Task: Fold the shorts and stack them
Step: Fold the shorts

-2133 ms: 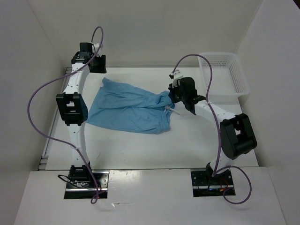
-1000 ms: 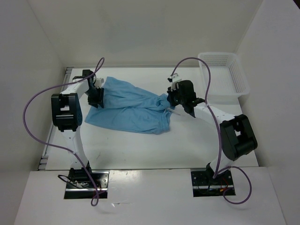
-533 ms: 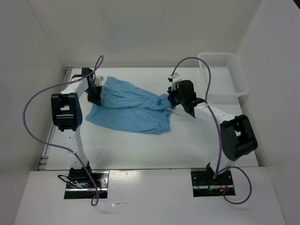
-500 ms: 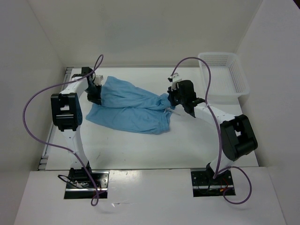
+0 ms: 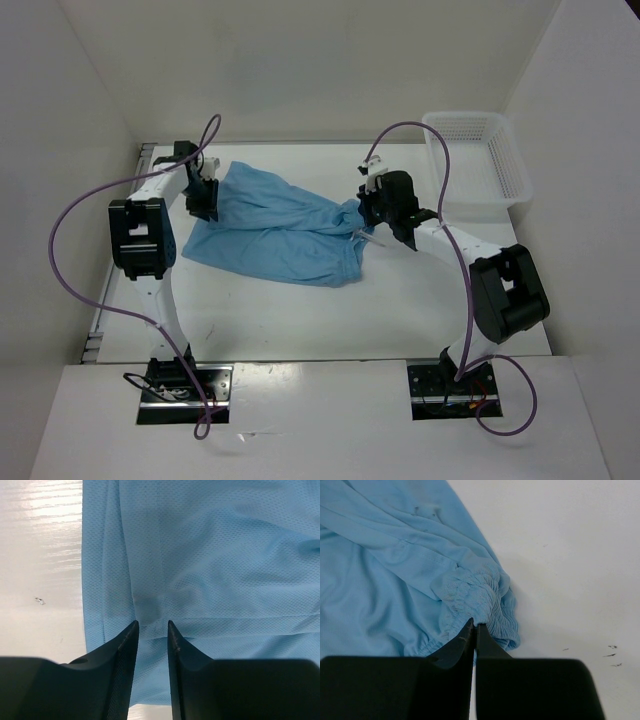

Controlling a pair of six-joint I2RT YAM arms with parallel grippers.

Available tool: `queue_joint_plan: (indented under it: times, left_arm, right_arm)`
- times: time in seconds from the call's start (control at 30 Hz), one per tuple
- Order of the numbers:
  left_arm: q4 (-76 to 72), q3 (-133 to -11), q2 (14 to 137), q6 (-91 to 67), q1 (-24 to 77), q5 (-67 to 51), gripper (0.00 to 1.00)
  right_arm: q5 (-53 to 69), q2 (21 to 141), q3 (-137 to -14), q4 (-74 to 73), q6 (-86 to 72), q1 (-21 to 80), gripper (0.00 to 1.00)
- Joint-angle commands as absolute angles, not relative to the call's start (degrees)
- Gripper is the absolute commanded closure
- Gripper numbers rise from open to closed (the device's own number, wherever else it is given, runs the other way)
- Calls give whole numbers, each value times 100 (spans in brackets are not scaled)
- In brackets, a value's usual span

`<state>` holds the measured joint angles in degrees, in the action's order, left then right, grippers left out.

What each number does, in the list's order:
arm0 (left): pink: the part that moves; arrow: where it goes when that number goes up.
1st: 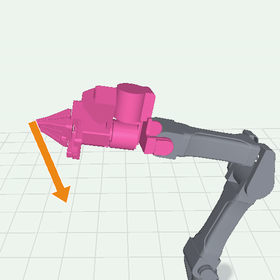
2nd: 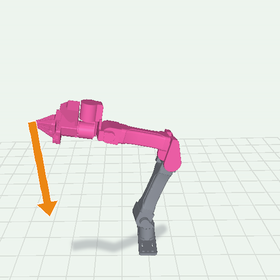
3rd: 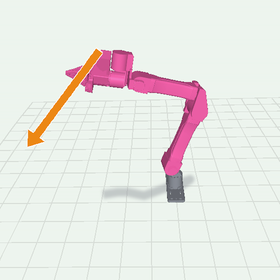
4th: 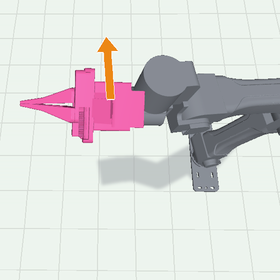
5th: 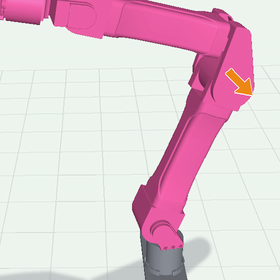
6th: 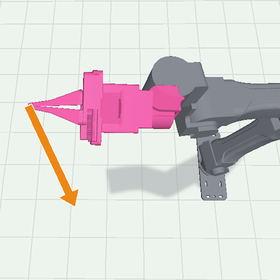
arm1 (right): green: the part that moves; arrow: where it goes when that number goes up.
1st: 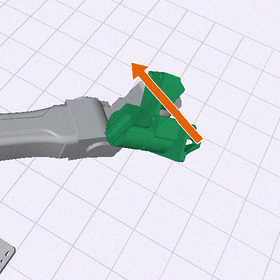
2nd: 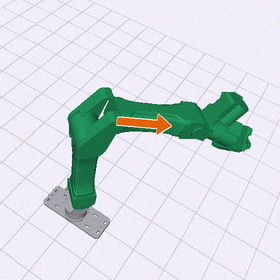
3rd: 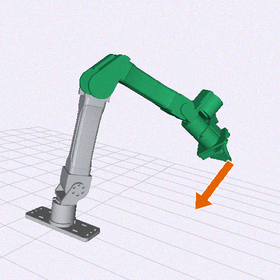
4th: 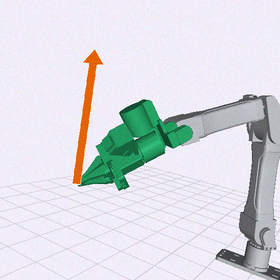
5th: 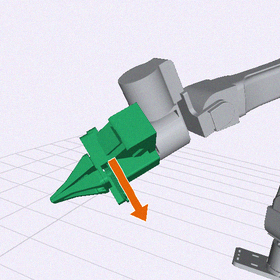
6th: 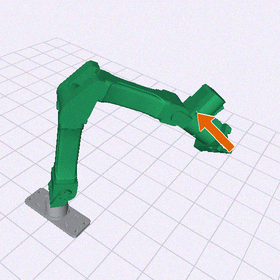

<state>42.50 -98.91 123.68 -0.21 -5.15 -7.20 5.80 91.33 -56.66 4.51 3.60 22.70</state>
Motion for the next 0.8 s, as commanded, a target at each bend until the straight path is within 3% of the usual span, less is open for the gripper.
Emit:
queue_joint_plan:
  times: [0.0, 0.2, 0.6, 0.77]
  left_arm:
    - [4271, -9826, 12480, 0, -501, -739, 64]
    - [4271, -9773, 12533, 0, -501, -598, 61]
    - [4271, -9712, 12525, 0, -501, -835, 97]
    - [4211, -9957, 12245, 0, -501, -888, 100]
  right_arm:
    - [536, 8912, -5827, 615, 431, 2329, 100]
    - [536, 8859, -5774, 615, 431, 2329, 100]
    - [536, 8754, -5722, 615, 431, 2329, 100]
    - [483, 8754, -5722, 615, 431, 2329, 100]
